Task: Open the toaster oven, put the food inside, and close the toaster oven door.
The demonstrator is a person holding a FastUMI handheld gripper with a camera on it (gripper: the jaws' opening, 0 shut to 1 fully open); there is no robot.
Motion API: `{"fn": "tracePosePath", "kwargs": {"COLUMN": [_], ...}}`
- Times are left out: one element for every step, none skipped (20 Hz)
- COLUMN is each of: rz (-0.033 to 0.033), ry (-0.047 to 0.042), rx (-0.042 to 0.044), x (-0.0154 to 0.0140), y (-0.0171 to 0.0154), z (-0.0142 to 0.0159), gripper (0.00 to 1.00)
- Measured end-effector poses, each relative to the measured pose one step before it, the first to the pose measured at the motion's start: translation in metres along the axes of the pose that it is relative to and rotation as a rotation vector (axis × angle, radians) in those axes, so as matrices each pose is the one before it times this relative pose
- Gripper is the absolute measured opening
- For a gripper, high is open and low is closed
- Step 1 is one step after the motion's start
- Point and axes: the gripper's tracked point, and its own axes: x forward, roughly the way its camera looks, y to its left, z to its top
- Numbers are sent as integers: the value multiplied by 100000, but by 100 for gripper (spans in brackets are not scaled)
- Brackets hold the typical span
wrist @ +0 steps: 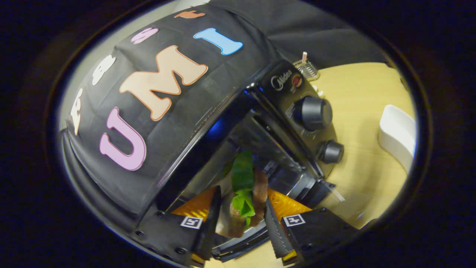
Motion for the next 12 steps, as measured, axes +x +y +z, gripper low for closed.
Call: {"fn": "tracePosePath", "kwargs": {"rz": [-414,-1095,-745,-837,-973,-1701,-1587,-1069,-366,190,144,245], "ry": [-1441,-479,-800,-694,-641,-687,-298,-173,-252,80,463,1231], "rx": [-3042,-3607,-3198,-3285,-3806,-4428,-4470,-4154,-3405,-2799,-2248,-1851], "x": [-143,-132,-196,-325,-246,-153,-227,-307,-335,-157,-248,-81], "y": [-160,-107,-209,-185,-121,-287,-320,-194,-110,10,-105,-113], "z": [503,37,369,302,363,116,207,157,185,27,94,-123], "gripper": [80,85,89,94,94,95,95,95,95,96,96,96]}}
